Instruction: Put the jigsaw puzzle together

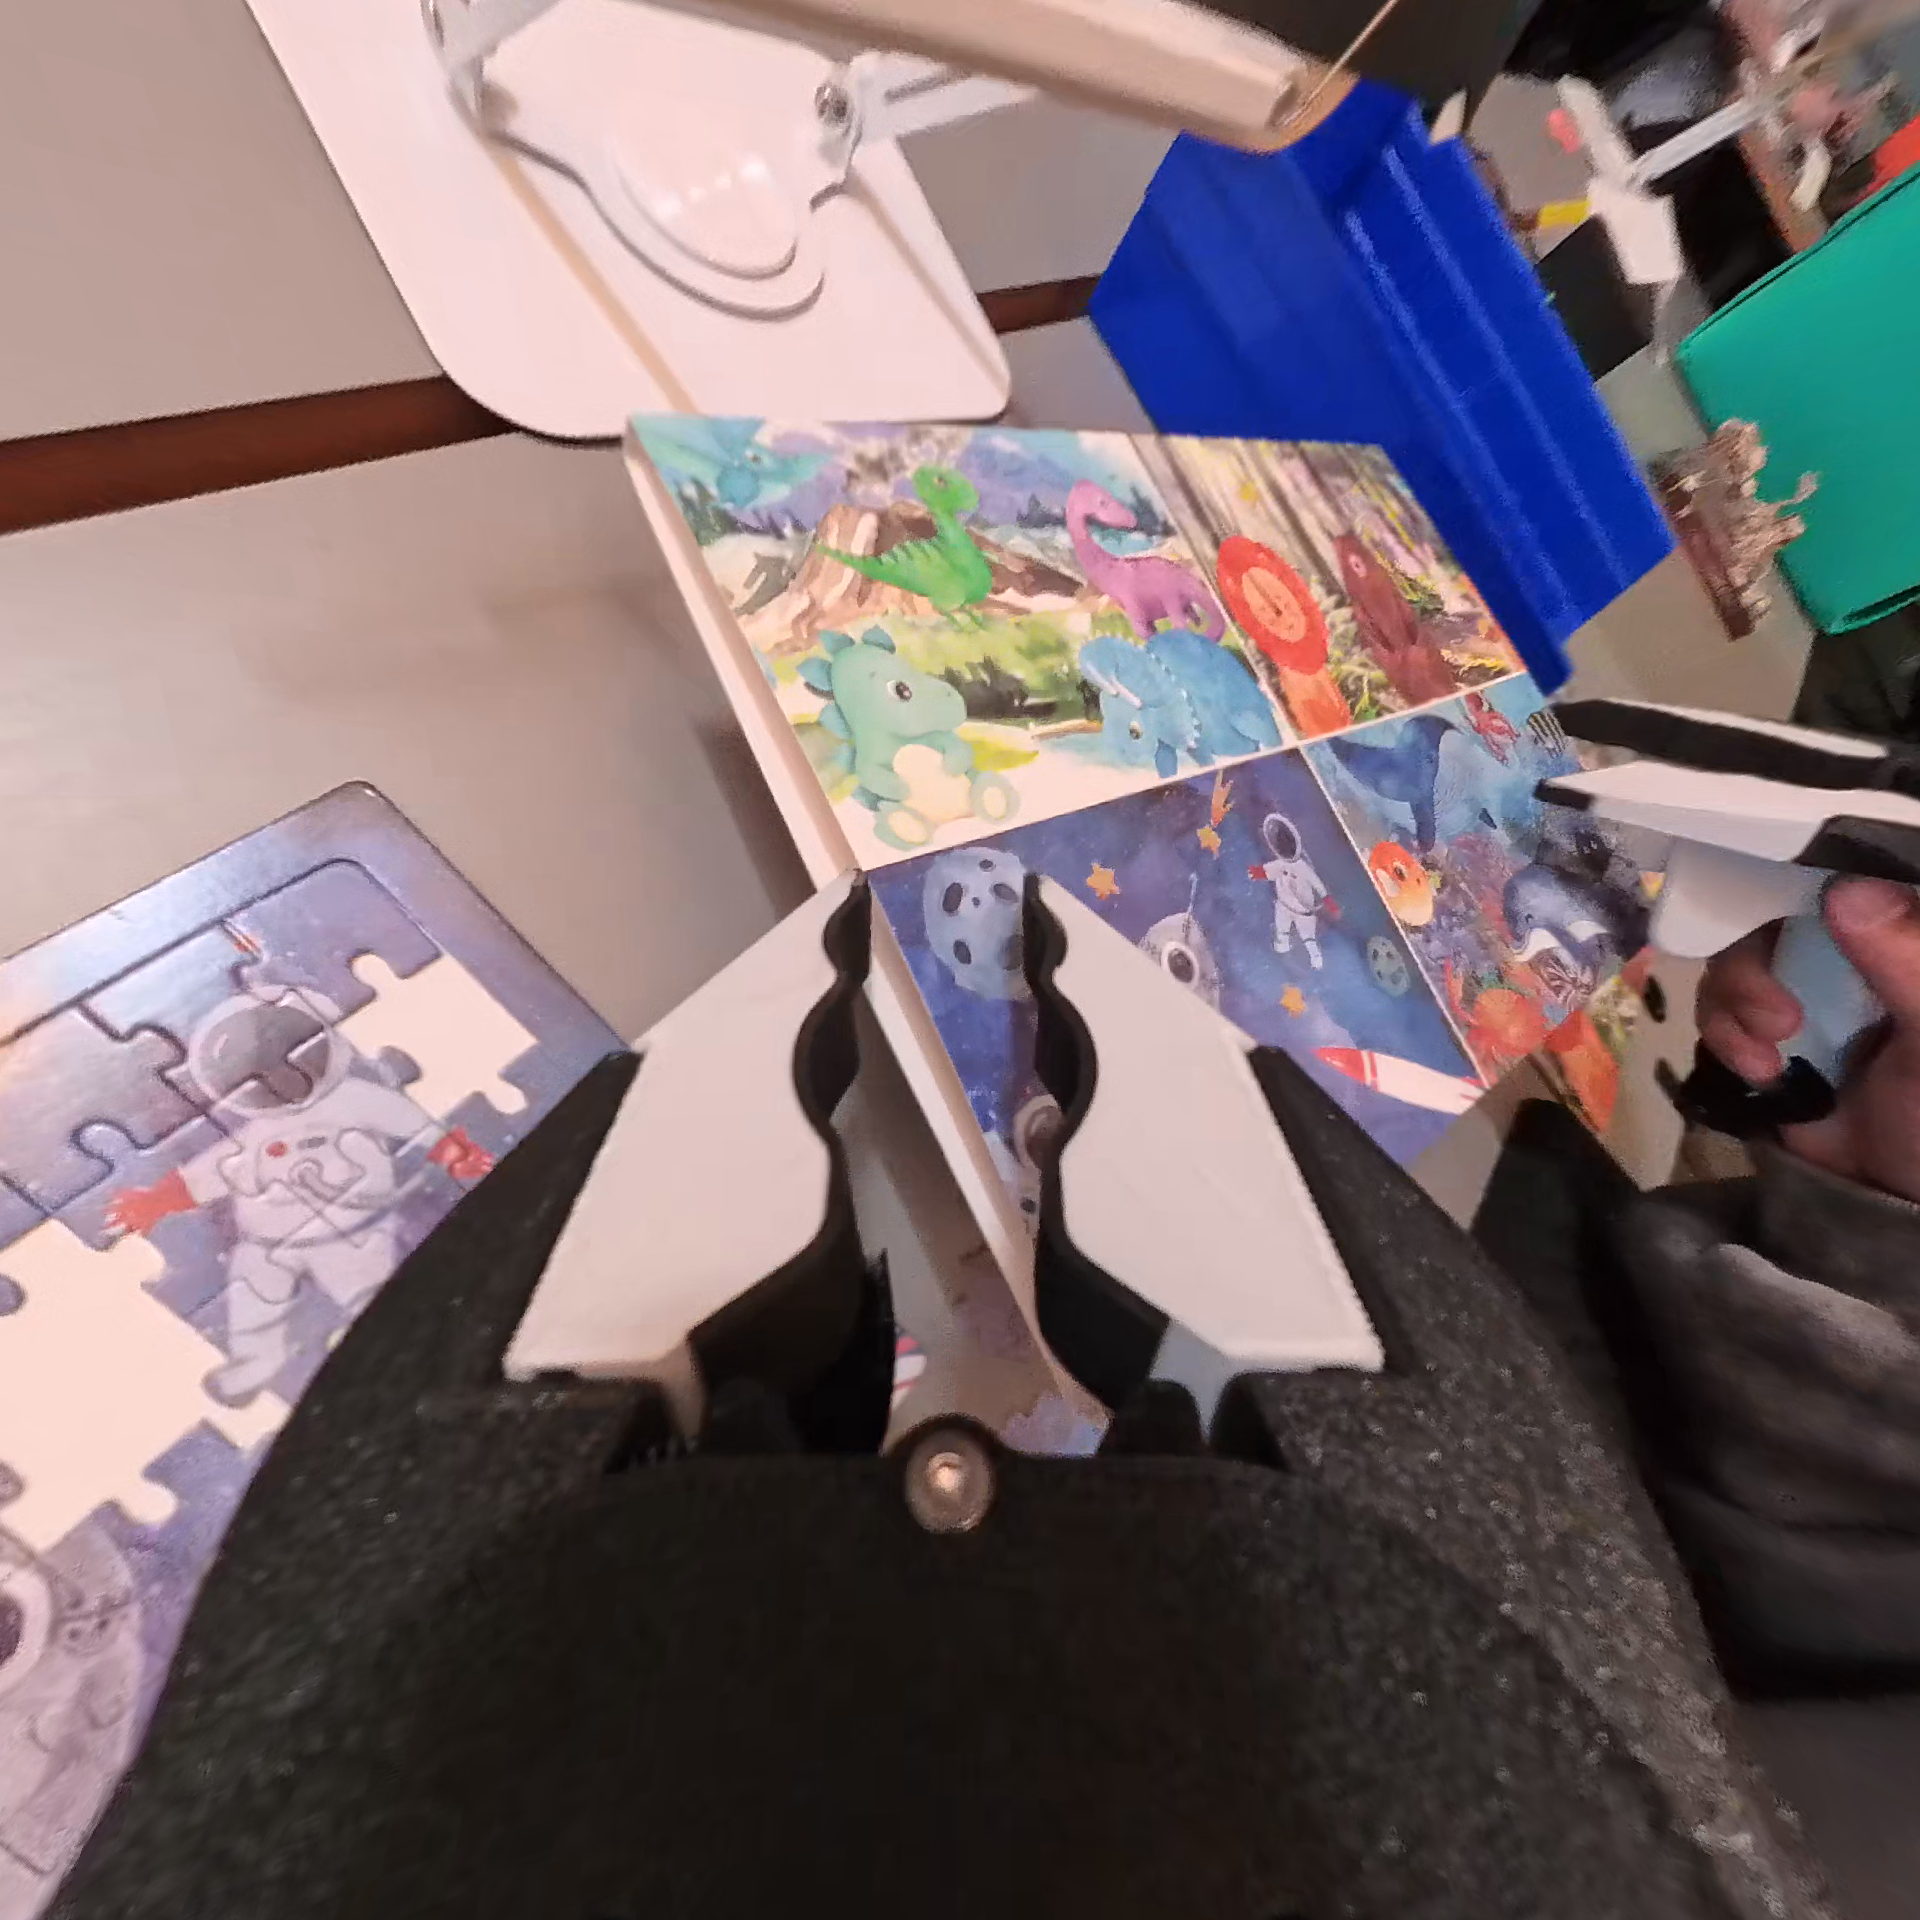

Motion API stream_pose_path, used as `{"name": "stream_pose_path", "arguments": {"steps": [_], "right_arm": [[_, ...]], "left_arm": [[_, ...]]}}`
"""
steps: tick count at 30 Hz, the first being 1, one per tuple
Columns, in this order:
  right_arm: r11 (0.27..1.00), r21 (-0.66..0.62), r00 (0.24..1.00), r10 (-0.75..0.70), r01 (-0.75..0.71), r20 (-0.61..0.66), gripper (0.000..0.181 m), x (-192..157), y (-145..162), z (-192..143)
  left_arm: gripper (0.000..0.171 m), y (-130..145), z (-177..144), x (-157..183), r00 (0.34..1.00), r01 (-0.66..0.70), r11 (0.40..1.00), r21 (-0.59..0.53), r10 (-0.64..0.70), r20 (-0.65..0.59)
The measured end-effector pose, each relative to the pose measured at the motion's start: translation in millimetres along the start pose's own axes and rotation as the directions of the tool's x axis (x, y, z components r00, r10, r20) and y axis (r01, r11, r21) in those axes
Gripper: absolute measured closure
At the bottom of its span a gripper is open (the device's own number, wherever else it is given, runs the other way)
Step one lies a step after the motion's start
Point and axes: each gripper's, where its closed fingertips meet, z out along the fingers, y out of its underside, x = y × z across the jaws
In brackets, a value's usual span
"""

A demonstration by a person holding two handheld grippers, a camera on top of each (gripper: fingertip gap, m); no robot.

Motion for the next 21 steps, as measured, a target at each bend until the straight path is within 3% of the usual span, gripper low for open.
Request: {"name": "stream_pose_path", "arguments": {"steps": [4, 7, 11, 14, 21], "right_arm": [[0.986, 0.155, 0.998, -0.062, 0.058, 0.019, 0.106, -14.5, -35.1, -24.0], [0.947, 0.280, 0.987, -0.161, 0.157, -0.008, 0.108, -28.2, -72.2, -32.0], [0.888, 0.362, 0.959, -0.254, 0.284, -0.128, 0.112, -25.6, -112.4, -7.5], [0.916, 0.312, 0.967, -0.225, 0.252, -0.119, 0.106, -13.5, -121.3, 33.1], [0.984, 0.097, 0.983, -0.133, 0.146, -0.129, 0.100, 20.1, -93.3, 112.9]], "left_arm": [[0.143, -33.0, -27.7, 15.4, 0.999, -0.029, 0.985, 0.171, 0.034, -0.025], [0.143, -69.8, -45.7, 18.3, 0.991, -0.137, 0.937, 0.322, 0.126, 0.054], [0.144, -98.9, -30.7, -5.0, 0.971, -0.227, 0.906, 0.358, 0.183, 0.153], [0.143, -104.4, 1.4, -32.7, 0.984, -0.159, 0.935, 0.318, 0.123, 0.129], [0.139, -96.8, 53.0, -67.2, 0.983, -0.123, 0.963, 0.240, 0.084, 0.165]]}}
